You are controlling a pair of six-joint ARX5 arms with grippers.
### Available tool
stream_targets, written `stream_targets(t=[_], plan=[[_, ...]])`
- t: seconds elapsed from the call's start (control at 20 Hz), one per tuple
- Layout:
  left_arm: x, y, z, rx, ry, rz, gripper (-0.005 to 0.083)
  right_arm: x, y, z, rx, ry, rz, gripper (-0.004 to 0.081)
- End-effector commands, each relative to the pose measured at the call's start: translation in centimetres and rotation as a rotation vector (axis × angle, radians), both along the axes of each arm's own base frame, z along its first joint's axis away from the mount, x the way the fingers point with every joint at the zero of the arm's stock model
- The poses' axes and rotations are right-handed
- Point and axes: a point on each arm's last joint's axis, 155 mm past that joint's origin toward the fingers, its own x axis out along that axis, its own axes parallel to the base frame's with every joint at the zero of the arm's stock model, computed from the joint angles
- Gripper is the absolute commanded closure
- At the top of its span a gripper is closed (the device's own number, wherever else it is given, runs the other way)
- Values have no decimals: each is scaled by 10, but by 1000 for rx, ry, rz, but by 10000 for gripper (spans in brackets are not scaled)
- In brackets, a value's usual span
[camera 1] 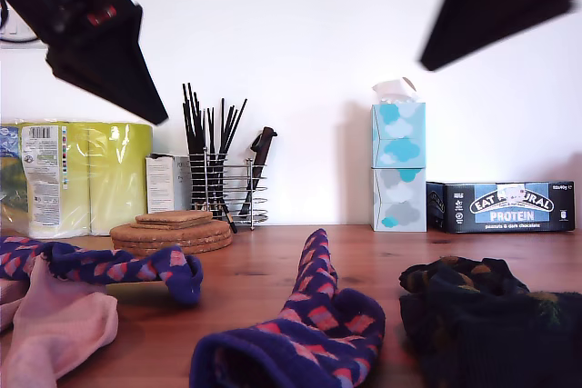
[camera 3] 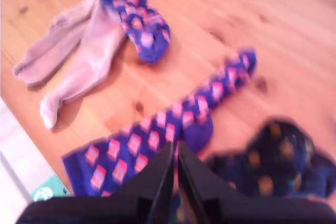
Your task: Pair up the socks based on colour and pattern, by placing each sock on top of its pair
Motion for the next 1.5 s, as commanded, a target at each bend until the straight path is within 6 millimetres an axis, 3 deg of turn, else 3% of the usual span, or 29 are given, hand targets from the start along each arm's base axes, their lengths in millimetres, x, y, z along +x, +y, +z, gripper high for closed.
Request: stream_targets(t=[0.0,0.2,0.25,0.4,0.45,0.75,0.95,1.1,1.15,1.2,1.3,1.45], plan=[[2,4,1,18,-33,-24,794,-9,-8,5,31,-26,-14,783],[6,4,-6,90,-117,-155,787,-27,-26,23,72,-79,-16,783],[7,0,-11,116,-148,-223,710,-28,-27,27,82,-91,-16,783],[21,-11,-34,146,-177,-302,103,-30,-28,30,88,-103,-13,783],[29,-12,-44,166,-182,-309,20,-30,-29,29,82,-100,-12,783],[56,-6,-116,330,-181,-401,11,-30,-29,26,64,-106,0,783],[71,0,-140,399,-189,-385,11,-30,-29,27,62,-110,3,783],[69,2,-147,408,-167,-387,42,-30,-29,27,63,-111,2,783],[68,3,-147,410,-164,-387,128,-30,-28,27,64,-112,2,783],[69,4,-148,416,-164,-382,303,-30,-28,28,66,-114,2,783],[66,7,-150,425,-141,-367,784,-29,-27,30,73,-122,2,783],[67,7,-146,422,-137,-352,798,-28,-27,31,76,-126,2,783]])
